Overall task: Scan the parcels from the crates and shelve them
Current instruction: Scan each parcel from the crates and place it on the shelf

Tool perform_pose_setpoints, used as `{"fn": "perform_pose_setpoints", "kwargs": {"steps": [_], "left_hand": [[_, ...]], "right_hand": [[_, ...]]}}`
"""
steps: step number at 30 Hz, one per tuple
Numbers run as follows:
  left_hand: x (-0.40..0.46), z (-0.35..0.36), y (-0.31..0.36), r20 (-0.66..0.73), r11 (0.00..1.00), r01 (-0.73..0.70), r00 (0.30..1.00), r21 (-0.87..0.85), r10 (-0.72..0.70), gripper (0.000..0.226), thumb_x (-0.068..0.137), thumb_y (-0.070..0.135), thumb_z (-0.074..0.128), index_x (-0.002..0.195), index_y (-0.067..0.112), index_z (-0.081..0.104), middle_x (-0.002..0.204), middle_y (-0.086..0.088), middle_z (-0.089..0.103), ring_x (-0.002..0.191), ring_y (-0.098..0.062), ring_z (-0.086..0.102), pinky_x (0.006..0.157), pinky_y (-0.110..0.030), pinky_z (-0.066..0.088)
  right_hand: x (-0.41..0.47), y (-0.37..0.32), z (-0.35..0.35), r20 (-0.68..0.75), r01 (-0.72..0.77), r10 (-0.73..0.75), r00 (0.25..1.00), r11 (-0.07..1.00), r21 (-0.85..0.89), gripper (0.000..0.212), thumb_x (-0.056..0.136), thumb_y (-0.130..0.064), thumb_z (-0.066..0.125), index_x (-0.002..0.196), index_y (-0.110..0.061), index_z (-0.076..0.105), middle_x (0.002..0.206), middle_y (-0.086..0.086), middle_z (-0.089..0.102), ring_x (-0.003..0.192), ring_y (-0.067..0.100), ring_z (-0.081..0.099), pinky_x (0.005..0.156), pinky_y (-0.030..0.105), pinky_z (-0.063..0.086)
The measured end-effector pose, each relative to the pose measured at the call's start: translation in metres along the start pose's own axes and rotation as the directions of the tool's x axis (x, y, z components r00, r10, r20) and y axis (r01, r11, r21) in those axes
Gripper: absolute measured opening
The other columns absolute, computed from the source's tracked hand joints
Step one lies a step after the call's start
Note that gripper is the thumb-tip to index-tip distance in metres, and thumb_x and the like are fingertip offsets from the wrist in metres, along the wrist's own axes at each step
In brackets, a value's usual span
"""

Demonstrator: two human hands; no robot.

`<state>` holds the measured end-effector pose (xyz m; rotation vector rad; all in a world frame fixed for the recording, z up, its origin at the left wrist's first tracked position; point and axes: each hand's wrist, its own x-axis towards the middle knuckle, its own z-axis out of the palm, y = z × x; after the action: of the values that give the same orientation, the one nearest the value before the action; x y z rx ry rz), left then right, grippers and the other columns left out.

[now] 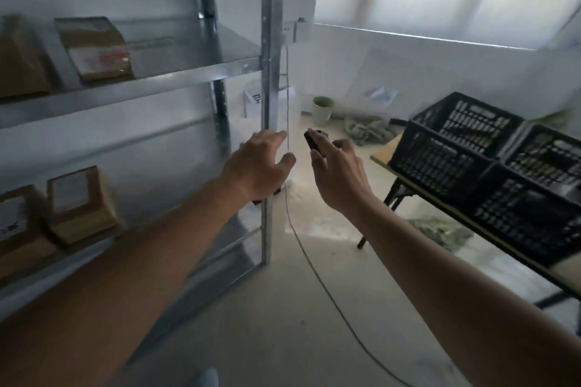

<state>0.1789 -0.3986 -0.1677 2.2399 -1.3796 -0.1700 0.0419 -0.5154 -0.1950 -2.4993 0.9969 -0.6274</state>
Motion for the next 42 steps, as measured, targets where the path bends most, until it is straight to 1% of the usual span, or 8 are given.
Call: {"fn": "perform_pose_setpoints", "kwargs": {"steps": [4, 7, 11, 16, 21, 26, 34, 42], "left_hand": [[0.021, 0.024, 0.067, 0.016, 0.993, -0.118, 0.993, 0.019, 0.118, 0.072, 0.099, 0.058, 0.038, 0.161, 0.022, 0.040, 0.164, -0.002, 0.043, 0.148, -0.024, 0.044, 0.119, -0.045, 0.039], [0.045, 0.041, 0.110, 0.036, 0.974, -0.222, 0.975, 0.054, 0.220, 0.062, 0.106, 0.052, 0.044, 0.160, 0.022, 0.040, 0.163, -0.003, 0.044, 0.146, -0.025, 0.047, 0.117, -0.043, 0.041], [0.084, 0.065, 0.164, 0.085, 0.938, -0.344, 0.937, 0.045, 0.340, 0.063, 0.104, 0.053, 0.044, 0.158, 0.022, 0.043, 0.159, -0.003, 0.049, 0.143, -0.026, 0.049, 0.112, -0.047, 0.046], [0.137, 0.105, 0.226, 0.159, 0.891, -0.453, 0.879, -0.012, 0.449, 0.072, 0.095, 0.057, 0.035, 0.156, 0.021, 0.046, 0.156, -0.003, 0.052, 0.141, -0.025, 0.050, 0.109, -0.048, 0.048], [0.204, 0.154, 0.278, 0.208, 0.818, -0.571, 0.794, -0.068, 0.571, 0.058, 0.106, 0.049, 0.043, 0.155, 0.018, 0.046, 0.151, -0.004, 0.053, 0.134, -0.027, 0.054, 0.104, -0.046, 0.050], [0.261, 0.201, 0.331, 0.258, 0.732, -0.669, 0.690, -0.131, 0.677, 0.058, 0.105, 0.049, 0.046, 0.155, 0.020, 0.046, 0.152, 0.000, 0.052, 0.132, -0.023, 0.056, 0.102, -0.043, 0.050], [0.309, 0.286, 0.432, 0.360, 0.635, -0.749, 0.549, -0.190, 0.755, 0.057, 0.105, 0.049, 0.048, 0.154, 0.020, 0.048, 0.151, -0.001, 0.053, 0.132, -0.023, 0.056, 0.106, -0.045, 0.049], [0.345, 0.396, 0.550, 0.419, 0.644, -0.741, 0.531, -0.193, 0.737, 0.055, 0.105, 0.049, 0.050, 0.154, 0.023, 0.048, 0.151, 0.002, 0.052, 0.132, -0.022, 0.056, 0.104, -0.039, 0.047]], "right_hand": [[-0.014, 0.053, -0.058, -0.075, -0.092, 0.089, 0.993, 0.995, -0.035, 0.049, 0.113, -0.041, 0.044, 0.161, -0.049, 0.035, 0.133, 0.015, 0.048, 0.106, 0.043, 0.057, 0.093, 0.051, 0.052], [-0.018, 0.093, -0.091, -0.144, -0.172, 0.165, 0.976, 0.985, -0.035, 0.049, 0.112, -0.043, 0.045, 0.160, -0.048, 0.038, 0.134, 0.014, 0.049, 0.107, 0.044, 0.060, 0.092, 0.053, 0.054], [-0.016, 0.146, -0.120, -0.199, -0.269, 0.263, 0.944, 0.963, -0.005, 0.049, 0.110, -0.047, 0.044, 0.158, -0.050, 0.035, 0.135, 0.011, 0.048, 0.109, 0.041, 0.059, 0.092, 0.059, 0.055], [-0.004, 0.209, -0.150, -0.266, -0.396, 0.376, 0.888, 0.918, -0.026, 0.050, 0.111, -0.048, 0.043, 0.161, -0.046, 0.037, 0.133, 0.010, 0.046, 0.110, 0.038, 0.057, 0.095, 0.054, 0.053], [0.019, 0.276, -0.175, -0.349, -0.517, 0.479, 0.806, 0.856, -0.018, 0.050, 0.111, -0.049, 0.040, 0.161, -0.046, 0.037, 0.139, 0.013, 0.046, 0.111, 0.040, 0.059, 0.095, 0.054, 0.055], [0.027, 0.334, -0.195, -0.431, -0.628, 0.569, 0.700, 0.778, 0.007, 0.050, 0.111, -0.046, 0.043, 0.161, -0.042, 0.040, 0.139, 0.015, 0.047, 0.113, 0.042, 0.060, 0.097, 0.057, 0.054], [0.018, 0.441, -0.235, -0.495, -0.767, 0.680, 0.540, 0.641, 0.044, 0.049, 0.111, -0.045, 0.044, 0.160, -0.039, 0.043, 0.141, 0.016, 0.048, 0.117, 0.045, 0.059, 0.102, 0.052, 0.050], [0.018, 0.588, -0.285, -0.502, -0.774, 0.691, 0.521, 0.629, 0.063, 0.048, 0.111, -0.044, 0.045, 0.159, -0.040, 0.043, 0.135, 0.012, 0.050, 0.114, 0.039, 0.060, 0.102, 0.055, 0.052]]}}
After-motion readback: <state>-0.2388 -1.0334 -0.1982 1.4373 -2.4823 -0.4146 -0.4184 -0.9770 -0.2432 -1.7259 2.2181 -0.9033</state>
